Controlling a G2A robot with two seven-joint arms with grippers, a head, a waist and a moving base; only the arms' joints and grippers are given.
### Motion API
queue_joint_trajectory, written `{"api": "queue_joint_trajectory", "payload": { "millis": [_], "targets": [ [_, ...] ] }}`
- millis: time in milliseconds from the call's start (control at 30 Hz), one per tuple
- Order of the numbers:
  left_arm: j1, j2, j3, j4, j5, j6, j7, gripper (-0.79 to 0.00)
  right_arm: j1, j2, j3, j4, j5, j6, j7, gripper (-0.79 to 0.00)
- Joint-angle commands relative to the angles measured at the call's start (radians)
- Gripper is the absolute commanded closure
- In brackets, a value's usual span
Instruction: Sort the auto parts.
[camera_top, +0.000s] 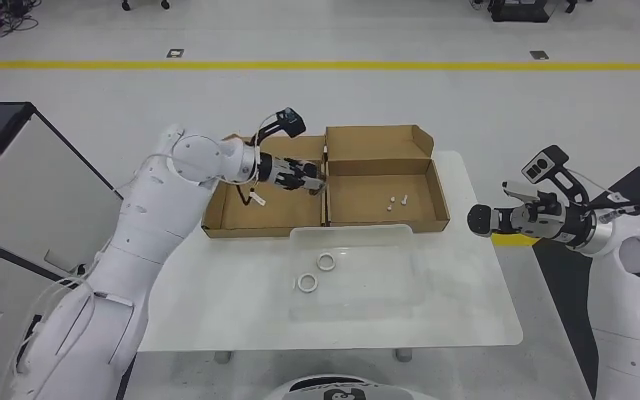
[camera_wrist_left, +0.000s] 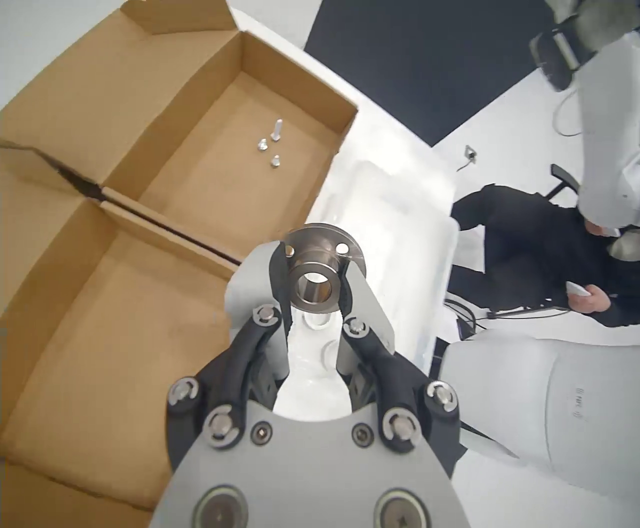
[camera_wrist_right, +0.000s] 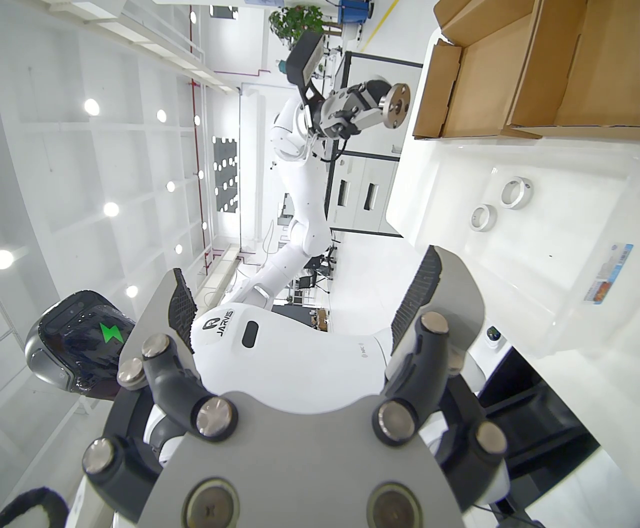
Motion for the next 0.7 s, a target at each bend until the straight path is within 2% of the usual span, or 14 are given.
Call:
{"api": "queue_joint_trajectory", "payload": {
  "millis": [0, 333, 467, 667],
  "targets": [
    [-0.007, -0.002, 0.009, 0.021, 0.033, -0.009, 0.035, 0.0, 0.0, 0.0, 0.0, 0.0, 0.0, 0.0, 0.0, -0.785],
    [-0.007, -0.002, 0.009, 0.021, 0.033, -0.009, 0.035, 0.0, 0.0, 0.0, 0.0, 0.0, 0.0, 0.0, 0.0, -0.785],
    [0.013, 0.0, 0.027, 0.016, 0.18, 0.07, 0.118, 0.0, 0.0, 0.0, 0.0, 0.0, 0.0, 0.0, 0.0, -0.785],
    [-0.011, -0.017, 0.113, 0.064, 0.46, 0.215, 0.242, 0.0, 0.0, 0.0, 0.0, 0.0, 0.0, 0.0, 0.0, -0.785]
  ]
}}
